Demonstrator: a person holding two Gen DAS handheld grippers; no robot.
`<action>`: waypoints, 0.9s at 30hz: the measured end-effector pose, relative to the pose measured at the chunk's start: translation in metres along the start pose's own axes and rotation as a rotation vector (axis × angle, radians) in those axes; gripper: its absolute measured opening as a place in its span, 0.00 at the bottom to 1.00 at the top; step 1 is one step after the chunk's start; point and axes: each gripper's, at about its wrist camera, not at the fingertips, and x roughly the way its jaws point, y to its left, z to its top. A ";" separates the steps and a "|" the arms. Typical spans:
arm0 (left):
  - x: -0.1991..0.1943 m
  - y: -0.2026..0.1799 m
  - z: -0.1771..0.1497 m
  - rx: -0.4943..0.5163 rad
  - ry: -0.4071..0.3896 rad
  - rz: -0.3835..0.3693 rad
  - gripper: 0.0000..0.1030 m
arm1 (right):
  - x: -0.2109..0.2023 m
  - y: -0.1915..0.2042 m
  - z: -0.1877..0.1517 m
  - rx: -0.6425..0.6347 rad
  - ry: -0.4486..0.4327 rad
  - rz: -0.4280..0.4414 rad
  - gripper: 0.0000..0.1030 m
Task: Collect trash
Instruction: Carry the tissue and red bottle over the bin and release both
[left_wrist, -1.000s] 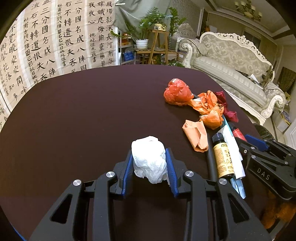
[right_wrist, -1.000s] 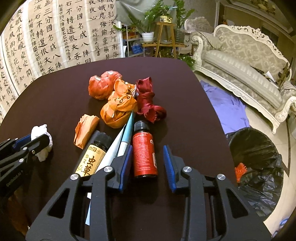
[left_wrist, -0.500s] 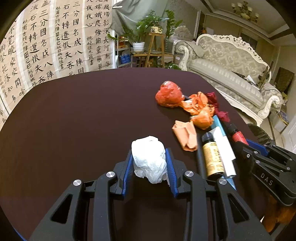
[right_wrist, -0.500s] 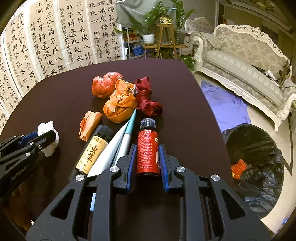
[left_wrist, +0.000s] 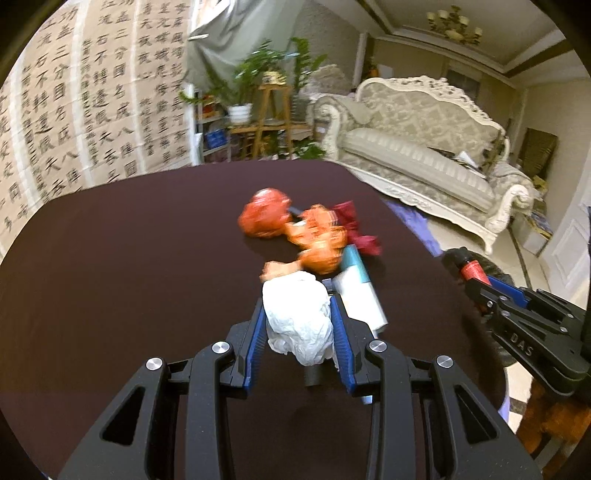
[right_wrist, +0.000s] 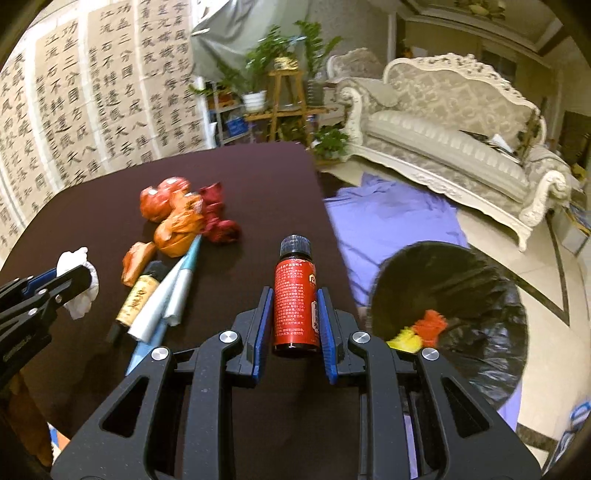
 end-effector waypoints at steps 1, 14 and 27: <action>0.000 -0.007 0.001 0.011 -0.005 -0.014 0.33 | -0.001 -0.005 -0.001 0.006 -0.004 -0.010 0.23; 0.015 -0.099 0.017 0.124 -0.039 -0.165 0.33 | -0.013 -0.080 -0.009 0.129 -0.048 -0.163 0.23; 0.057 -0.174 0.026 0.233 -0.022 -0.209 0.33 | -0.007 -0.139 -0.020 0.226 -0.065 -0.243 0.23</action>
